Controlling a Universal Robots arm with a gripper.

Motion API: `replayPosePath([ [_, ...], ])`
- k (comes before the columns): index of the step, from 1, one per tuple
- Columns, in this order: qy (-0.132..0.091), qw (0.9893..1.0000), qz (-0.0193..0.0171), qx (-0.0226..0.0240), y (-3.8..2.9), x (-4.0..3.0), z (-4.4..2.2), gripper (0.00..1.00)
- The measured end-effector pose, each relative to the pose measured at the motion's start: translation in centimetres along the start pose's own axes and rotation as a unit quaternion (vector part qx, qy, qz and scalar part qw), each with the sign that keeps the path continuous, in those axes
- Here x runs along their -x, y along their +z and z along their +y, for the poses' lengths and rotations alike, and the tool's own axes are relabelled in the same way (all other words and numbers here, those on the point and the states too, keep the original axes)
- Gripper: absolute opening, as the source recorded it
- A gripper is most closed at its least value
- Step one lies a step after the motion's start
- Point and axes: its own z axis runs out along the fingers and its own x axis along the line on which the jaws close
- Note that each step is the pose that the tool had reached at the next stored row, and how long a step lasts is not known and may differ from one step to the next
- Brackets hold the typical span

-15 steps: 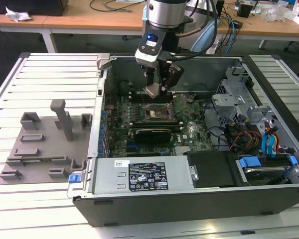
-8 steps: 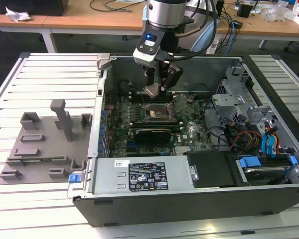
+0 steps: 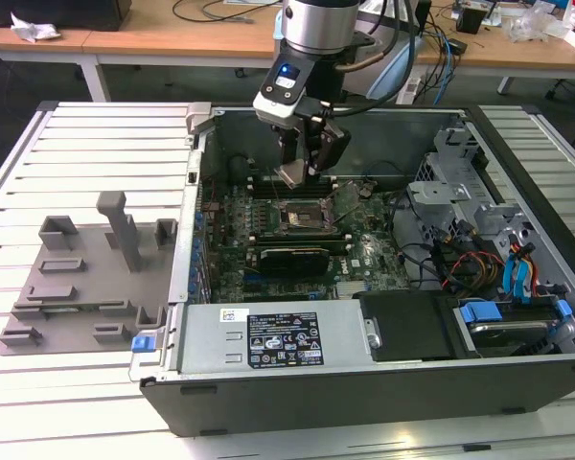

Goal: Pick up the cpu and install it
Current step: 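Place the cpu into insertion slot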

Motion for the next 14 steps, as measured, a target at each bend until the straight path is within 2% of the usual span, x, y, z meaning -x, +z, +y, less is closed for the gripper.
replayPosePath([
  [10, 0.024, 0.9997, 0.0007, -0.0008, 0.00, 0.00, 0.00, 0.55],
  [14, 0.038, 0.9993, 0.0009, -0.0014, 0.01, 0.00, 0.00, 0.55],
])
